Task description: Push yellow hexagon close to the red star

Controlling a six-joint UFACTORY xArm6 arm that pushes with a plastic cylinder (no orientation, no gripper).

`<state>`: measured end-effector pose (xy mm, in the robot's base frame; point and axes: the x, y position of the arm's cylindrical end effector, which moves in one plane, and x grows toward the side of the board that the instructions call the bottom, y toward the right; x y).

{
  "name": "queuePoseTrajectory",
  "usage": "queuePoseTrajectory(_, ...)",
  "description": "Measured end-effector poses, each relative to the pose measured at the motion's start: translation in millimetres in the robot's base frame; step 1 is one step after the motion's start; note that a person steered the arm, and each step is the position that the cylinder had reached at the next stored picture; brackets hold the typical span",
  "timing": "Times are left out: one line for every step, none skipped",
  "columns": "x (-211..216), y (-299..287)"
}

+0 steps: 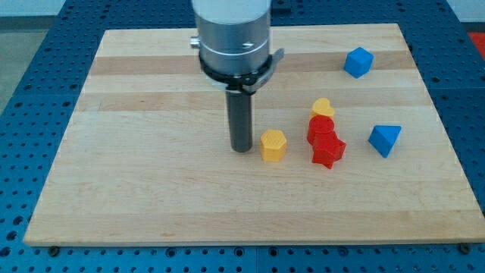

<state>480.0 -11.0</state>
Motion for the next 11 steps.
queuePoseTrajectory(-0.7,19.0)
queuePoseTrajectory(-0.7,30.1)
queuePoseTrajectory(-0.7,40.0)
queuePoseTrajectory(-0.7,54.2)
queuePoseTrajectory(-3.4,70.6)
queuePoseTrajectory(-4.9,71.4)
queuePoseTrajectory(-23.1,65.6)
queuePoseTrajectory(-60.6,60.8)
queuePoseTrajectory(-109.8,64.1)
queuePoseTrajectory(-117.9,115.2)
queuePoseTrajectory(-98.1,125.5)
